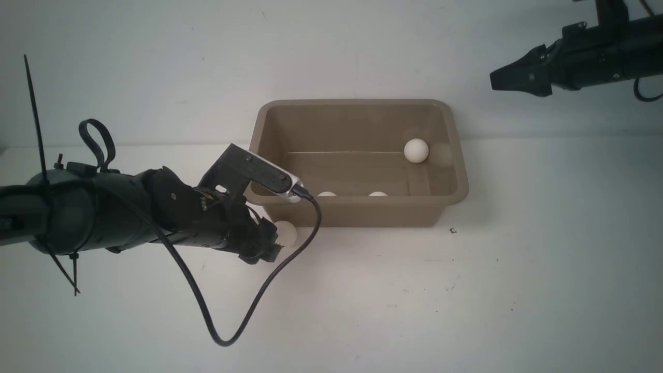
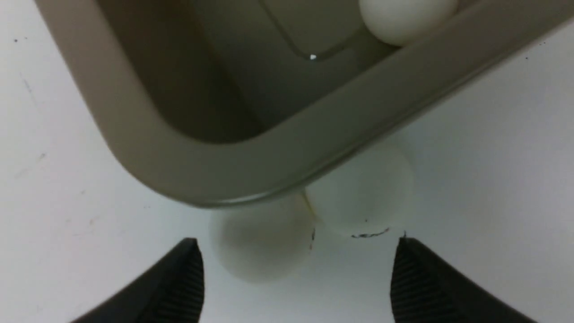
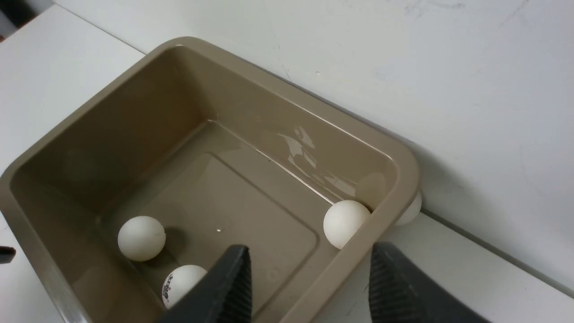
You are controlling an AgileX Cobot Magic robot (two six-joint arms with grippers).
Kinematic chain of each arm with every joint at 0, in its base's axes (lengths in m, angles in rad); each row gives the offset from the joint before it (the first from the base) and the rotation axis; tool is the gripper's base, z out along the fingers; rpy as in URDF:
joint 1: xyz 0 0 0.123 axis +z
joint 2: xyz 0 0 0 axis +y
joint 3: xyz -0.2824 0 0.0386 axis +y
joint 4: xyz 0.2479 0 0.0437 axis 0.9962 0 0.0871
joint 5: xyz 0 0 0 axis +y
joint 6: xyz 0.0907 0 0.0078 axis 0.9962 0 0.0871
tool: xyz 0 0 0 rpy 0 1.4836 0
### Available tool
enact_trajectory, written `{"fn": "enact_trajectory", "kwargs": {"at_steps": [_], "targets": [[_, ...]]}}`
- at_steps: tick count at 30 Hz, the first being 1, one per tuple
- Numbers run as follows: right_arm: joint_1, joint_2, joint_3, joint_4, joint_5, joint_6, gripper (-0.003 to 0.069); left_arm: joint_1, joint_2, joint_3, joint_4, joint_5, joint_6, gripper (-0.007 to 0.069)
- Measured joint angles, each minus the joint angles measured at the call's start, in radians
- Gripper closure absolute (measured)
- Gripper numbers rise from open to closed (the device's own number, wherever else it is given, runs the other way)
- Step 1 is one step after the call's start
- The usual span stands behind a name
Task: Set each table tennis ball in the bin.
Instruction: Use the left arm to clamp the table tennis ball closest to it
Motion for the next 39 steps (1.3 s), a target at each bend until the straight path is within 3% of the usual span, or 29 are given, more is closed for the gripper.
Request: {"fn": "enact_trajectory", "kwargs": {"at_steps": [12, 18, 28, 39], "targets": [[0.0, 0.0, 0.0, 0.0, 0.002, 0.0, 0.0326, 0.065, -0.04, 0.0, 0.017, -0.058, 0.005, 0.0125], [0.0, 0.0, 0.0, 0.0, 0.003, 0.0, 0.0326, 0.144, -0.095, 0.0, 0.013, 0.01, -0.001, 0.0125], [0.0, 0.0, 0.0, 0.008, 0.002, 0.0, 0.0326, 0.148, -0.11, 0.0, 0.008, 0.094, 0.103, 0.0125], [0.0, 0.0, 0.0, 0.015, 0.003, 0.003, 0.0326, 0.086, -0.069, 0.0, -0.21, 0.087, 0.276, 0.0125]]}}
